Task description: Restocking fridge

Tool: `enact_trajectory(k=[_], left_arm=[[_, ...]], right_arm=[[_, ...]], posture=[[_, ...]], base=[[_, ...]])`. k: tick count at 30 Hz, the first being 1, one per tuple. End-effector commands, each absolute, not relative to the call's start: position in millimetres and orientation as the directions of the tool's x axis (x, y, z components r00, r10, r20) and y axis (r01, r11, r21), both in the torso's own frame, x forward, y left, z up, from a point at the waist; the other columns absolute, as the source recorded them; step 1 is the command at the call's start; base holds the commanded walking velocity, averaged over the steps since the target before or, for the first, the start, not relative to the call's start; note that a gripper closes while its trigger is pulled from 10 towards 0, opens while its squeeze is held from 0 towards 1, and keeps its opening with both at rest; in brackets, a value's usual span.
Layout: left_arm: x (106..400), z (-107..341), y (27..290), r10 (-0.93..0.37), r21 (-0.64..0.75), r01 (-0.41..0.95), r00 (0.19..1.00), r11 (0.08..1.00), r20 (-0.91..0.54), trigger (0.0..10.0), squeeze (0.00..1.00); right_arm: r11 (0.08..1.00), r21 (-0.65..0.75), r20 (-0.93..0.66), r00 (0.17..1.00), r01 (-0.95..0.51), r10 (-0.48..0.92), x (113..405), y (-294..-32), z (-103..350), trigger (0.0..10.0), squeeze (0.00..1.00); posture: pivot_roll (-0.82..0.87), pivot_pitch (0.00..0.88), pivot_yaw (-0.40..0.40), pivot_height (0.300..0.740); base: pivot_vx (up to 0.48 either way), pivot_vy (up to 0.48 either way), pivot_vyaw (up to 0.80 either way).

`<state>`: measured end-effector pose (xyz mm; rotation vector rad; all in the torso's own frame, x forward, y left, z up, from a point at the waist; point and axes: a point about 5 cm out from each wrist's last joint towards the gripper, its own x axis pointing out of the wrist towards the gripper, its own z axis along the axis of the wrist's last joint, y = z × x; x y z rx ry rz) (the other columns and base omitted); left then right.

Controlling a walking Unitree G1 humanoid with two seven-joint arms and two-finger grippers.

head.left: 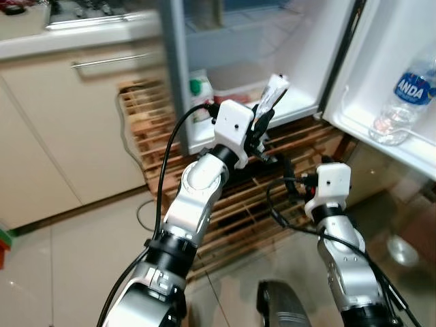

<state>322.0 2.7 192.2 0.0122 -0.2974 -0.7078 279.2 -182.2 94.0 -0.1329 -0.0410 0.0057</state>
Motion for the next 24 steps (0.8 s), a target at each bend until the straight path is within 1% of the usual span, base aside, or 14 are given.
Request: enact_trajectory(k=[1,5,6,7,8,10,12,13,15,17,20,21,24], left_arm=[[325.3,200.6,7.9,-0.618,0.102,0.619,0.730,0.779,0.294,10.0,0.00],[325.4,200.3,8.1,-0.616,0.104,0.616,0.732,0.781,0.290,10.0,0.00],[328.6,201.3,8.3,-0.612,0.114,0.608,0.738,0.786,0.284,10.0,0.00],[330.0,202.0,8.5,-0.611,0.119,0.605,0.740,0.788,0.281,10.0,0.00],[330.0,202.0,8.5,-0.611,0.119,0.605,0.740,0.788,0.281,10.0,0.00],[338.6,211.9,7.1,-0.607,0.131,0.597,0.743,0.791,0.283,10.0,0.00],[348.1,224.4,4.7,-0.610,0.133,0.599,0.742,0.790,0.280,10.0,0.00],[352.7,239.1,0.8,-0.620,0.160,0.603,0.722,0.781,0.306,10.0,0.00],[352.7,239.1,0.8,-0.620,0.160,0.603,0.722,0.781,0.306,10.0,0.00],[353.0,250.8,-4.4,-0.637,0.184,0.615,0.697,0.767,0.330,10.0,0.00],[348.6,257.7,-14.2,-0.667,0.201,0.642,0.663,0.740,0.340,10.0,0.00],[344.8,254.8,-19.2,-0.683,0.203,0.659,0.648,0.725,0.335,10.0,0.00],[343.4,253.2,-21.1,-0.689,0.201,0.666,0.644,0.719,0.332,10.0,0.00]], right_arm=[[0.993,-0.109,0.046,0.998,-0.041,0.046,282.8,-170.3,97.0,10.0,0.00],[0.995,-0.095,0.022,0.999,-0.040,0.042,282.2,-171.4,92.6,10.0,0.00],[0.997,-0.079,-0.055,0.998,-0.016,0.012,278.8,-180.6,75.2,10.0,0.00],[0.997,-0.075,-0.088,0.996,-0.009,0.002,276.8,-184.1,67.7,10.0,0.00],[0.997,-0.075,-0.088,0.996,-0.009,0.002,276.8,-184.1,67.7,10.0,0.00],[0.995,-0.091,-0.204,0.978,0.030,-0.048,266.1,-199.1,39.0,10.0,0.00],[0.991,-0.133,-0.339,0.939,0.016,-0.061,251.6,-208.9,10.2,10.0,0.00],[0.991,-0.137,-0.465,0.883,0.003,-0.067,235.7,-215.7,-13.0,10.0,0.00],[0.991,-0.137,-0.465,0.883,0.003,-0.067,235.7,-215.7,-13.0,10.0,0.00],[0.991,-0.135,-0.506,0.859,0.011,-0.078,227.5,-219.1,-21.0,10.0,0.00],[0.992,-0.125,-0.494,0.866,0.023,-0.082,226.5,-218.6,-20.7,10.0,0.00],[0.993,-0.118,-0.462,0.883,0.024,-0.076,229.8,-215.1,-17.5,10.0,0.00],[0.993,-0.116,-0.447,0.892,0.021,-0.071,231.6,-213.3,-16.0,10.0,0.00]], posture=[[-0.07,0.000,0.009,0.608],[-0.07,0.000,0.010,0.608],[-0.06,0.000,0.015,0.608],[-0.06,0.000,0.019,0.608],[-0.06,0.000,0.019,0.608],[-0.06,0.000,0.025,0.608],[-0.06,0.000,0.032,0.608],[-0.07,0.000,0.049,0.608],[-0.07,0.000,0.049,0.608],[-0.07,0.000,0.060,0.608],[-0.08,0.000,0.069,0.608],[-0.09,0.000,0.074,0.608],[-0.09,0.000,0.074,0.608]], base=[[0.000,0.000,0.00],[0.000,0.000,0.00],[0.000,0.000,0.00],[0.000,0.000,0.00],[0.000,0.000,0.00],[0.000,0.000,0.00],[0.000,0.000,0.00],[0.289,0.000,0.00],[0.289,0.000,0.00],[0.416,0.000,0.00],[0.480,0.000,0.00],[0.480,0.000,0.00],[0.480,0.000,0.00]])
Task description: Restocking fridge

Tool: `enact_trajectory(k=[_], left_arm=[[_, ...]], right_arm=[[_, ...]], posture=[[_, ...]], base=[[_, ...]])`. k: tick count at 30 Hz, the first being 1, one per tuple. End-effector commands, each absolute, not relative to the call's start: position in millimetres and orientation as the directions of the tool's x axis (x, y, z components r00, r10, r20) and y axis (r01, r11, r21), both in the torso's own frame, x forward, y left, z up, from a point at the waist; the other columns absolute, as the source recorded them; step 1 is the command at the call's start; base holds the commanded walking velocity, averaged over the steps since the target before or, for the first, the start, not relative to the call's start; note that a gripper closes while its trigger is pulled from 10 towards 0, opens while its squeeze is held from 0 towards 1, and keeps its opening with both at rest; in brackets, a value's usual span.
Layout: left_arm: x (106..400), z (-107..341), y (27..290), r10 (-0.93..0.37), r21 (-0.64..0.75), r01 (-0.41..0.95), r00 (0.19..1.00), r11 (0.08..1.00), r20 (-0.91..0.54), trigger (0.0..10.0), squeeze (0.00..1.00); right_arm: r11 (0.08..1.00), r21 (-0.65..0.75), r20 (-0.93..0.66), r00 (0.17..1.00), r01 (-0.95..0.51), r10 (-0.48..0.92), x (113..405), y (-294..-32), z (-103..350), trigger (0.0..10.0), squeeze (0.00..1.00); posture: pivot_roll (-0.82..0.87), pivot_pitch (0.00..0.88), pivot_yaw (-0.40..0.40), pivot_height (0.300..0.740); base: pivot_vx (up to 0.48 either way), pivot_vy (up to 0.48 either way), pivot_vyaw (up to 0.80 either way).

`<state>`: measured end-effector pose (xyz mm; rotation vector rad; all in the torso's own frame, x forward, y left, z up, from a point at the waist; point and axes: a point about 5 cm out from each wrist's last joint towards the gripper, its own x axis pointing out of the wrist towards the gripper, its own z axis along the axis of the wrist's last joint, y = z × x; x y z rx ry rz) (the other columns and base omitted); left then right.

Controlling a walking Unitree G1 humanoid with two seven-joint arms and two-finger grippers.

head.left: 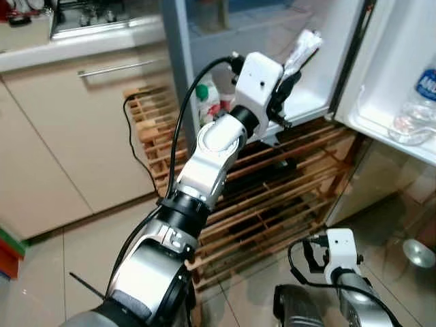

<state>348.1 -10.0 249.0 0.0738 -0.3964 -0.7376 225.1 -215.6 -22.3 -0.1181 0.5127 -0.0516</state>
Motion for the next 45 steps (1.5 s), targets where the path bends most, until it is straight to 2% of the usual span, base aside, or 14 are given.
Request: enact_trajectory(k=[1,2,7,10,14,17,22,26,28,30,32,38,42,45], left_arm=[[343.4,253.2,-21.1,-0.689,0.201,0.666,0.644,0.719,0.332,10.0,0.00],[342.0,248.3,-24.0,-0.694,0.174,0.680,0.644,0.712,0.323,10.0,0.00],[342.6,245.1,-25.2,-0.693,0.150,0.687,0.649,0.711,0.315,10.0,0.00],[341.1,244.0,-26.7,-0.701,0.153,0.695,0.640,0.703,0.314,10.0,0.00],[338.9,245.0,-28.5,-0.700,0.165,0.691,0.637,0.704,0.322,10.0,0.00],[338.2,245.5,-29.7,-0.703,0.172,0.690,0.638,0.703,0.315,10.0,0.00],[341.2,243.7,-31.7,-0.708,0.179,0.688,0.655,0.703,0.264,10.0,0.00],[350.6,236.3,-34.2,-0.693,0.153,0.676,0.705,0.721,0.148,10.0,0.00],[356.8,237.9,-36.8,-0.685,0.134,0.672,0.722,0.728,0.099,10.0,0.00],[359.6,241.1,-37.8,-0.683,0.142,0.670,0.725,0.729,0.090,10.0,0.00],[368.0,251.5,-37.3,-0.683,0.189,0.664,0.728,0.724,0.060,10.0,0.00],[379.7,269.0,-29.7,-0.662,0.279,0.630,0.749,0.724,0.027,10.0,0.00],[398.1,316.8,-4.1,-0.617,0.455,0.548,0.787,0.702,0.003,10.0,0.00],[400.6,322.5,-0.6,-0.605,0.488,0.529,0.796,0.694,-0.004,10.0,0.00]], right_arm=[[0.993,-0.116,-0.447,0.892,0.021,-0.071,231.6,-213.3,-16.0,10.0,0.00],[0.994,-0.106,-0.371,0.929,-0.035,-0.007,239.9,-201.4,-4.6,10.0,0.00],[0.990,-0.067,-0.320,0.942,-0.125,0.098,245.1,-187.5,6.7,10.0,0.00],[0.967,-0.014,-0.313,0.919,-0.256,0.239,241.6,-175.4,16.7,10.0,0.00],[0.947,0.011,-0.284,0.907,-0.322,0.312,241.2,-167.6,26.8,10.0,0.00],[0.906,0.021,-0.189,0.889,-0.422,0.418,243.5,-155.7,59.6,10.0,0.00],[0.884,-0.027,-0.106,0.881,-0.466,0.461,247.7,-158.5,97.8,10.0,0.00],[0.858,-0.076,-0.029,0.861,-0.509,0.508,253.4,-161.4,142.3,10.0,0.00],[0.859,-0.138,0.014,0.866,-0.493,0.499,257.2,-169.2,168.6,10.0,0.00],[0.864,-0.140,0.030,0.870,-0.484,0.492,258.8,-172.1,176.7,10.0,0.00],[0.871,-0.140,0.066,0.873,-0.471,0.483,260.3,-174.1,193.3,10.0,0.00],[0.863,-0.094,0.083,0.860,-0.496,0.504,254.4,-167.9,201.8,10.0,0.00],[0.844,0.020,0.069,0.843,-0.536,0.534,239.9,-158.0,202.5,10.0,0.00],[0.841,0.043,0.073,0.841,-0.539,0.536,238.6,-154.2,202.3,10.0,0.00]], posture=[[-0.09,0.000,0.074,0.608],[-0.09,0.000,0.073,0.608],[-0.09,0.000,0.070,0.608],[-0.10,0.000,0.071,0.608],[-0.10,0.000,0.075,0.608],[-0.10,0.000,0.076,0.608],[-0.10,0.000,0.076,0.608],[-0.11,0.011,0.094,0.608],[-0.12,0.023,0.114,0.608],[-0.12,0.023,0.114,0.608],[-0.12,0.035,0.135,0.608],[-0.11,0.050,0.145,0.608],[-0.08,0.072,0.170,0.608],[-0.08,0.074,0.176,0.608]], base=[[0.480,0.000,0.00],[0.480,0.000,0.00],[0.480,0.000,0.00],[0.480,0.000,0.00],[0.360,0.000,0.00],[0.000,0.000,0.00],[0.000,0.000,0.00],[0.000,0.000,0.00],[0.000,0.000,0.00],[0.000,0.000,0.00],[0.000,0.000,0.00],[0.000,0.000,0.00],[0.000,0.000,0.00],[0.000,0.000,0.00]])
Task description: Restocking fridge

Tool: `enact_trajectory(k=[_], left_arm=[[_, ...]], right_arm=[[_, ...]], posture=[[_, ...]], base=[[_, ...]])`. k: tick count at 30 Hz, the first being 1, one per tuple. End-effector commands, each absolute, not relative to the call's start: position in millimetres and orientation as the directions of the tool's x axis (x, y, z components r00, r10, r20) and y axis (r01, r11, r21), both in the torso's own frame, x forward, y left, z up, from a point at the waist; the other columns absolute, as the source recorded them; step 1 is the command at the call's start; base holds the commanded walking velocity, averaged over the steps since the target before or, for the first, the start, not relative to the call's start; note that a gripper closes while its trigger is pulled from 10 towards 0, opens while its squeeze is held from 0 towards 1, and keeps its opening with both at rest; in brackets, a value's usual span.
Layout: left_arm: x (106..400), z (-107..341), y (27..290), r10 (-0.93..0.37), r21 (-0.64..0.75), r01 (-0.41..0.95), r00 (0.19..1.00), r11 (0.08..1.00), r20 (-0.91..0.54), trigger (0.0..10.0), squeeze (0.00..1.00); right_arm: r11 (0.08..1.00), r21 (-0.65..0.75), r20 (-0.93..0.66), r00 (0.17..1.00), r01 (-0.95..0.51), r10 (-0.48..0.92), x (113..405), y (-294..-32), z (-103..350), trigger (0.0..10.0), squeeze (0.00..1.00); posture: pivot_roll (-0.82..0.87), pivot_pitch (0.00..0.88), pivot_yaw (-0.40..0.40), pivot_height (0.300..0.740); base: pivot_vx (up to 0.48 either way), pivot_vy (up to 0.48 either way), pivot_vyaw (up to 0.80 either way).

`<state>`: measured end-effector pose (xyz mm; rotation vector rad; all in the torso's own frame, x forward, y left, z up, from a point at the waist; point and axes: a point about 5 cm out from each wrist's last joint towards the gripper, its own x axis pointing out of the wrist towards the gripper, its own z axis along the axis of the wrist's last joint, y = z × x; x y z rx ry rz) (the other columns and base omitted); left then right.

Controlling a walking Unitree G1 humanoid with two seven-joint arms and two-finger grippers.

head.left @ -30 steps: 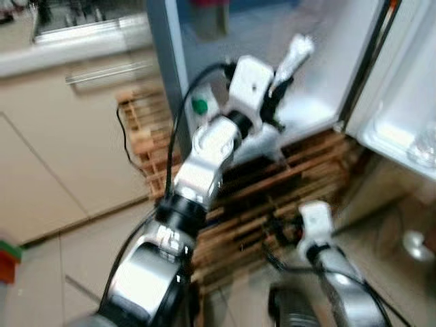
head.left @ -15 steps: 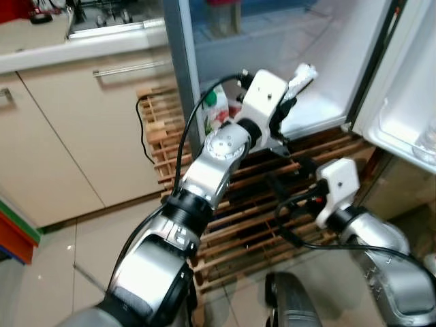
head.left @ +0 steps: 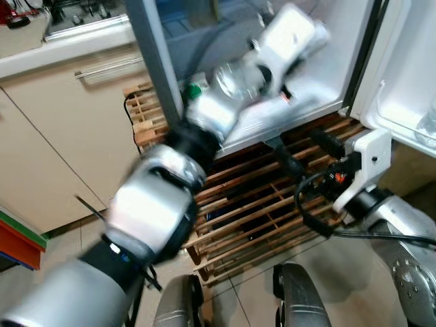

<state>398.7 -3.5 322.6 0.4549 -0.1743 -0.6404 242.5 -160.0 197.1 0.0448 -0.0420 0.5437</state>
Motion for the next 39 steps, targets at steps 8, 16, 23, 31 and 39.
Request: enact_trajectory(k=[8,16,23,31,39], left_arm=[[401.1,315.5,-6.9,-0.625,0.590,0.543,0.776,0.598,-0.082,10.0,0.00],[392.9,306.6,-27.7,-0.687,0.622,0.587,0.719,0.519,-0.105,10.0,0.00],[392.6,297.8,-29.6,-0.680,0.658,0.568,0.724,0.494,-0.115,10.0,0.00],[396.1,296.7,-22.2,-0.661,0.664,0.545,0.743,0.511,-0.102,10.0,0.00],[401.6,299.7,-10.8,-0.614,0.674,0.494,0.786,0.549,-0.075,10.0,0.00]], right_arm=[[0.839,0.101,0.166,0.841,-0.535,0.516,233.2,-135.1,220.3,10.0,0.00],[0.932,-0.028,0.281,0.892,-0.361,0.354,235.7,-141.2,241.9,10.0,0.00],[0.941,0.006,0.296,0.899,-0.339,0.322,230.6,-140.0,247.6,10.0,0.00],[0.935,0.025,0.303,0.894,-0.354,0.330,221.4,-135.7,249.7,10.0,0.00],[0.931,-0.017,0.268,0.895,-0.365,0.356,213.7,-135.6,246.4,10.0,0.00]], posture=[[-0.08,0.102,0.240,0.608],[-0.10,0.127,0.269,0.608],[-0.12,0.147,0.277,0.608],[-0.14,0.176,0.273,0.608],[-0.16,0.200,0.266,0.608]], base=[[0.000,0.000,0.00],[0.000,0.000,0.00],[0.000,0.000,0.00],[0.000,0.000,0.00],[0.000,0.000,0.00]])
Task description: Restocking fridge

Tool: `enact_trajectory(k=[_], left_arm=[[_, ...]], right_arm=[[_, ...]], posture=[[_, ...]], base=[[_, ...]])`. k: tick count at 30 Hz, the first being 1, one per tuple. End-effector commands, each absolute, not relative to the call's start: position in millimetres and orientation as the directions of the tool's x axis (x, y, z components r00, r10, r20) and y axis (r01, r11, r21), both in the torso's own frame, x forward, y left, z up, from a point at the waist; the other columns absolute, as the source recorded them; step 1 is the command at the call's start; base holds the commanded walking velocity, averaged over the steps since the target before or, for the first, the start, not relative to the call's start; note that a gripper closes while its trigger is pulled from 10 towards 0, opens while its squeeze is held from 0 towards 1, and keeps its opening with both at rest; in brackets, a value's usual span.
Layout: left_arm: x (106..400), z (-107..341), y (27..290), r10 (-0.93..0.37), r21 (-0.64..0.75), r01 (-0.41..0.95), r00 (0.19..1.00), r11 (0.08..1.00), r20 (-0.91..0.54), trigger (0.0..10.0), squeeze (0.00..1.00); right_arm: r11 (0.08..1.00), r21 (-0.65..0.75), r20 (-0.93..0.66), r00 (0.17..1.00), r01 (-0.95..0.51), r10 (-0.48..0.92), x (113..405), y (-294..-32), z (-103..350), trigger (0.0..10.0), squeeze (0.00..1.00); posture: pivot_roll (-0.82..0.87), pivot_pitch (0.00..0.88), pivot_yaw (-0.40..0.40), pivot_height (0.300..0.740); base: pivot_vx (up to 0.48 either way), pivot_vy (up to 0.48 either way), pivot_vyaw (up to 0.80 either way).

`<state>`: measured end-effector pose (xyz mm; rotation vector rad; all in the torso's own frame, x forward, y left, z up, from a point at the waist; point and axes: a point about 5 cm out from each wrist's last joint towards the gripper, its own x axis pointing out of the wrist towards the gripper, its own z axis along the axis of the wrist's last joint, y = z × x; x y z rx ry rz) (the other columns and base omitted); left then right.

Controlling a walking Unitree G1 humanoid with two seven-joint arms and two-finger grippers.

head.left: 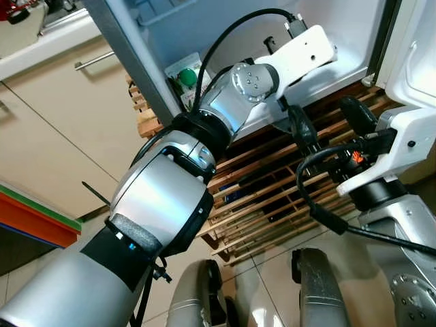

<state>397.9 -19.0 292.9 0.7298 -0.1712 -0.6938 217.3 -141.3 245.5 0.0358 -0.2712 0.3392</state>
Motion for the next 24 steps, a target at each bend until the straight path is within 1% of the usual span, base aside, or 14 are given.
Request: enact_trajectory(k=[1,5,6,8,9,18,24], left_arm=[[402.5,300.3,-9.0,-0.605,0.679,0.482,0.793,0.554,-0.070,10.0,0.00],[404.3,302.1,-5.0,-0.584,0.683,0.454,0.810,0.572,-0.050,10.0,0.00],[405.2,303.3,-3.1,-0.573,0.680,0.441,0.819,0.586,-0.036,10.0,0.11],[405.4,303.4,-2.6,-0.571,0.679,0.439,0.820,0.589,-0.036,10.0,0.11],[405.6,302.9,-2.1,-0.570,0.678,0.441,0.821,0.589,-0.039,10.0,1.00],[407.7,310.8,3.4,-0.543,0.718,0.380,0.840,0.583,-0.004,10.0,1.00],[405.4,324.6,1.0,-0.574,0.763,0.353,0.818,0.542,0.029,10.0,1.00]], right_arm=[[0.931,-0.031,0.257,0.897,-0.364,0.359,212.2,-135.8,244.6,10.0,0.00],[0.932,-0.030,0.243,0.902,-0.362,0.358,209.4,-135.8,242.5,10.0,0.00],[0.932,-0.022,0.239,0.903,-0.362,0.356,208.1,-135.7,242.0,10.0,0.00],[0.932,-0.020,0.237,0.904,-0.362,0.356,207.6,-135.7,241.9,10.0,0.00],[0.932,-0.016,0.233,0.905,-0.363,0.356,206.5,-135.5,241.9,10.0,0.00],[0.930,-0.007,0.220,0.906,-0.368,0.361,203.5,-134.6,241.6,10.0,0.00],[0.928,-0.001,0.213,0.907,-0.372,0.364,202.7,-132.6,241.2,10.0,0.00]], posture=[[-0.16,0.206,0.263,0.608],[-0.17,0.214,0.262,0.608],[-0.17,0.217,0.261,0.608],[-0.17,0.219,0.261,0.608],[-0.17,0.225,0.260,0.608],[-0.18,0.250,0.260,0.608],[-0.18,0.255,0.263,0.608]], base=[[0.000,0.000,0.00],[0.000,0.000,0.00],[0.000,0.000,0.00],[0.000,0.000,0.00],[0.000,0.000,0.00],[0.000,0.000,0.00],[0.000,0.000,0.00]])
